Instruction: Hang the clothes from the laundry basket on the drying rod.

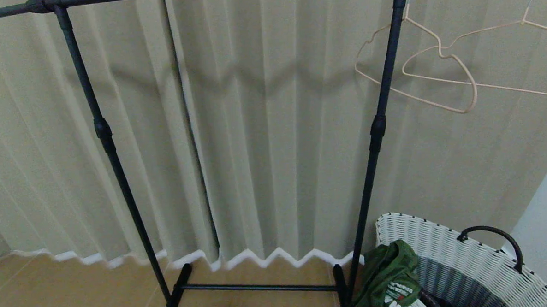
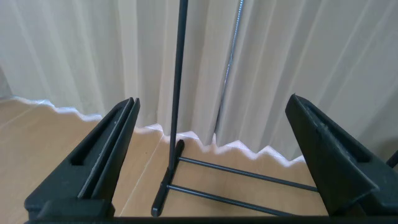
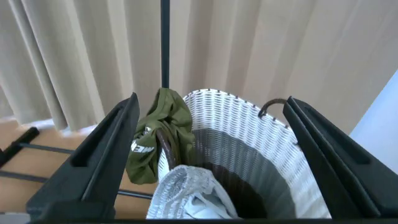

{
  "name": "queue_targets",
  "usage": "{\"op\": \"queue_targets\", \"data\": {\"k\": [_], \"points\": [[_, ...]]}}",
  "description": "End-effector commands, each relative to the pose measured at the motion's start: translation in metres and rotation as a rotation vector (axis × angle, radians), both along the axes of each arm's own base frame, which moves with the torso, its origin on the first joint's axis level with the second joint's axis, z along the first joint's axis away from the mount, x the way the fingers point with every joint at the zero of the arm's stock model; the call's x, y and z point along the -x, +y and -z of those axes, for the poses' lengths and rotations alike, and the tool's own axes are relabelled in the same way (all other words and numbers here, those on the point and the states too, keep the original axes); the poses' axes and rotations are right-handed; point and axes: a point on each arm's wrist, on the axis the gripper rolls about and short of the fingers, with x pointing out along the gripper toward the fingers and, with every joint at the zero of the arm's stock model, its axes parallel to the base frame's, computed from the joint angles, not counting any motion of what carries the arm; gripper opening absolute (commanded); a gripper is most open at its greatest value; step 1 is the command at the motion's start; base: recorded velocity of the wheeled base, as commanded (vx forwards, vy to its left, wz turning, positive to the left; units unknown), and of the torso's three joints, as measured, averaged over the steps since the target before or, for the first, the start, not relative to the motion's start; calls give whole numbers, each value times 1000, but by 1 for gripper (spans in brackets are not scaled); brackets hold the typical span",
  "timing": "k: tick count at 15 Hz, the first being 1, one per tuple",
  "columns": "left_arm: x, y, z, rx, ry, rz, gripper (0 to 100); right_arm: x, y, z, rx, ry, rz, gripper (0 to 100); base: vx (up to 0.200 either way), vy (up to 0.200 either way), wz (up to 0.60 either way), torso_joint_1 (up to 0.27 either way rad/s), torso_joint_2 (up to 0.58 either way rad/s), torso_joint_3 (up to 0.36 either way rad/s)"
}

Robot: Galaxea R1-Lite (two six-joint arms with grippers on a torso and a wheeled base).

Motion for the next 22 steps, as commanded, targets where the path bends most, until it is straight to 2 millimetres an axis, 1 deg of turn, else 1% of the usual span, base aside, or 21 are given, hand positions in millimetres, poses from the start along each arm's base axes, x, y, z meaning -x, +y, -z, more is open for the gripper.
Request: {"op": "queue_targets", "data": {"k": [1,2,3,5,6,8,9,11,12,13,14,17,18,19,21,22], "points": [[0,0,0,0,0,-1,100,-2,-1,-26,46,75,-39,100,0,0,0,0,0,0],[0,0,0,0,0,1,100,-7,-1,-34,68,136,-53,100,0,0,0,0,0,0],[0,0,0,0,0,-1,100,-25,0,-45,99,288,-60,100,0,0,0,0,0,0],[0,0,0,0,-2,1,100,-63,2,-53,149,519,-32,100,0,0,0,0,0,0],[0,0,0,0,-2,-1,100,-76,2,-52,182,599,-17,100,0,0,0,0,0,0],[0,0,0,0,-2,1,100,-99,2,-41,271,772,7,100,0,0,0,0,0,0],[0,0,0,0,0,1,100,-112,3,-30,327,892,-25,100,0,0,0,0,0,0],[0,0,0,0,0,-1,100,-124,4,-19,381,1001,-67,100,0,0,0,0,0,0],[0,0,0,0,-2,-1,100,-126,4,-14,402,1044,-85,100,0,0,0,0,0,0],[0,0,0,0,-2,-1,100,-126,4,-14,402,1044,-85,100,0,0,0,0,0,0],[0,0,0,0,0,-1,100,-128,4,-4,423,1119,-110,100,0,0,0,0,0,0],[0,0,0,0,-2,-1,100,-143,5,11,423,1156,-117,100,0,0,0,0,0,0],[0,0,0,0,-2,-1,100,-147,5,14,423,1156,-117,100,0,0,0,0,0,0],[0,0,0,0,-2,-1,100,-154,6,20,425,1145,-115,100,0,0,0,0,0,0],[0,0,0,0,-2,-1,100,-161,5,23,421,1146,-104,100,0,0,0,0,0,0],[0,0,0,0,-2,-1,100,-164,2,26,412,1167,-80,100,0,0,0,0,0,0]]}}
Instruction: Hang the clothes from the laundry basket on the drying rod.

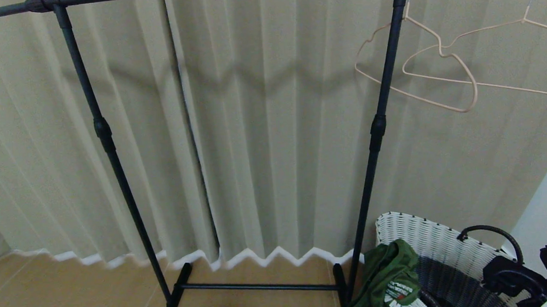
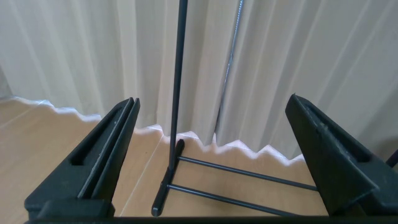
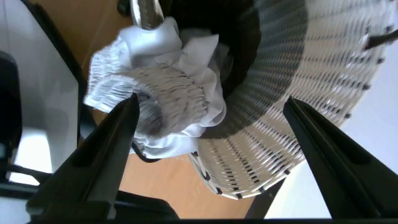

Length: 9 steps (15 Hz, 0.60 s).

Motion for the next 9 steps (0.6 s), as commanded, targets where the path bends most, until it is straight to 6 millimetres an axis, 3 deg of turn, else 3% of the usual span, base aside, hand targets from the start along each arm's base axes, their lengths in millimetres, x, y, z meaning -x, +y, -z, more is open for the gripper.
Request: {"op": "queue_targets", "data": {"k": [1,9], "points": [[0,0,0,0,-1,-1,100,-5,-4,11,5,76,28,100,0,0,0,0,0,0],[0,0,0,0,-1,-1,100,-16,-9,19,12,76,68,100,0,0,0,0,0,0]]}}
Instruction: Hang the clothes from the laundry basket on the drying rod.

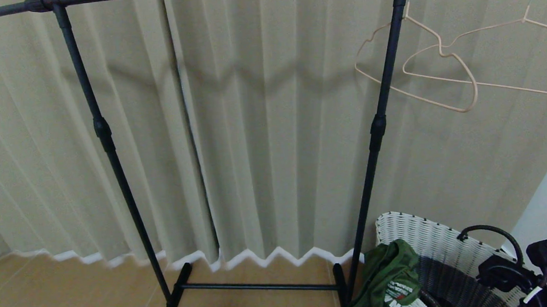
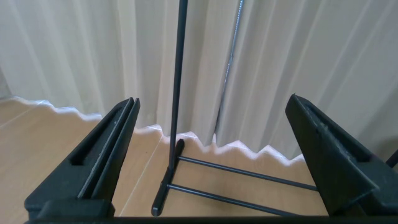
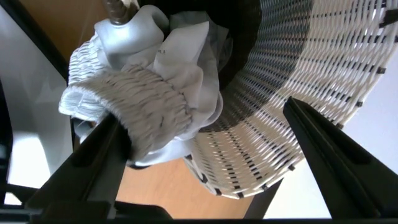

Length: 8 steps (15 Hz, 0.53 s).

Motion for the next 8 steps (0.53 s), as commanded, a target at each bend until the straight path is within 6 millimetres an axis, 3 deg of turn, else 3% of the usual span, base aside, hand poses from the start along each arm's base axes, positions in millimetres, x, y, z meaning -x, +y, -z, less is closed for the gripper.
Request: {"op": "queue_targets", "data": {"k": [1,2,3,8], "points": [[0,0,0,0,1,1,100,-1,0,4,0,26,1,100,0,0,0,0,0,0],[0,0,0,0,-1,-1,100,-1,0,4,0,26,1,100,0,0,0,0,0,0],[0,0,0,0,1,1,100,-1,0,4,0,23,1,0,0,0,0,0,0,0],[0,0,0,0,-1,-1,100,11,0,-6,-3,-48,2,0,0,0,0,0,0,0]]}}
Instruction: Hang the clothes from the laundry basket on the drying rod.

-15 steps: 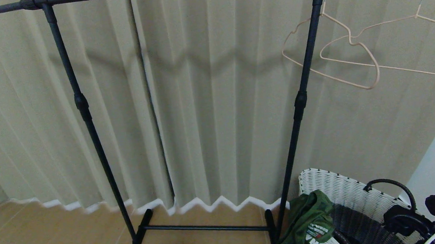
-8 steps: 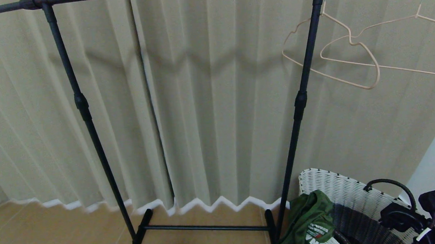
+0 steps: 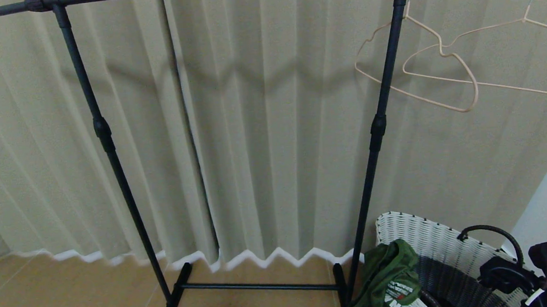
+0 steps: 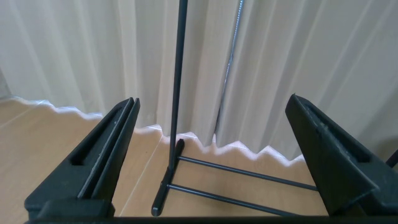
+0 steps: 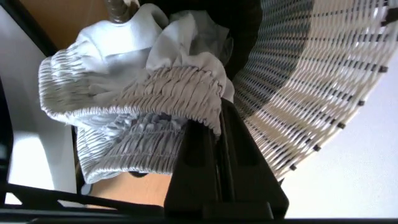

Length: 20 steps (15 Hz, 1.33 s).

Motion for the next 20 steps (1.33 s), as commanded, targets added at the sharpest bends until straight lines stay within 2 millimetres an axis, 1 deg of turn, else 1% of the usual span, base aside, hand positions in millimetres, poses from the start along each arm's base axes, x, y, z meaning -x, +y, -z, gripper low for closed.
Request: {"op": "queue_targets", "data": {"k": [1,3,4,5,6,7,9,11,13,18,20], "points": [[0,0,0,0,-1,-1,100,16,0,-15,-8,-119,3,0,0,0,0,0,0,0],[0,0,0,-1,0,1,100,24,1,-28,-15,-226,5,0,0,0,0,0,0,0],[0,0,0,0,-1,1,100,33,1,-43,-22,-348,6,0,0,0,0,0,0,0],[0,0,0,0,-1,1,100,38,1,-53,-32,-429,-3,0,0,0,0,0,0,0],[0,0,0,0,-1,-1,100,40,1,-58,-38,-466,-8,0,0,0,0,0,0,0],[0,0,0,0,-1,1,100,46,2,-77,-65,-594,-25,0,0,0,0,0,0,0],[0,0,0,-3,1,1,100,52,3,-97,-97,-715,-34,0,0,0,0,0,0,0],[0,0,0,-1,0,1,100,59,3,-104,-96,-773,-37,0,0,0,0,0,0,0],[0,0,0,-1,0,1,100,63,3,-105,-95,-792,-37,0,-200,0,0,7,2,2],[0,0,0,-1,0,-1,100,66,3,-104,-98,-802,-41,0,-200,0,0,1,2,3],[0,0,0,-1,0,1,100,66,3,-104,-98,-801,-41,0,0,0,0,0,0,0]]}}
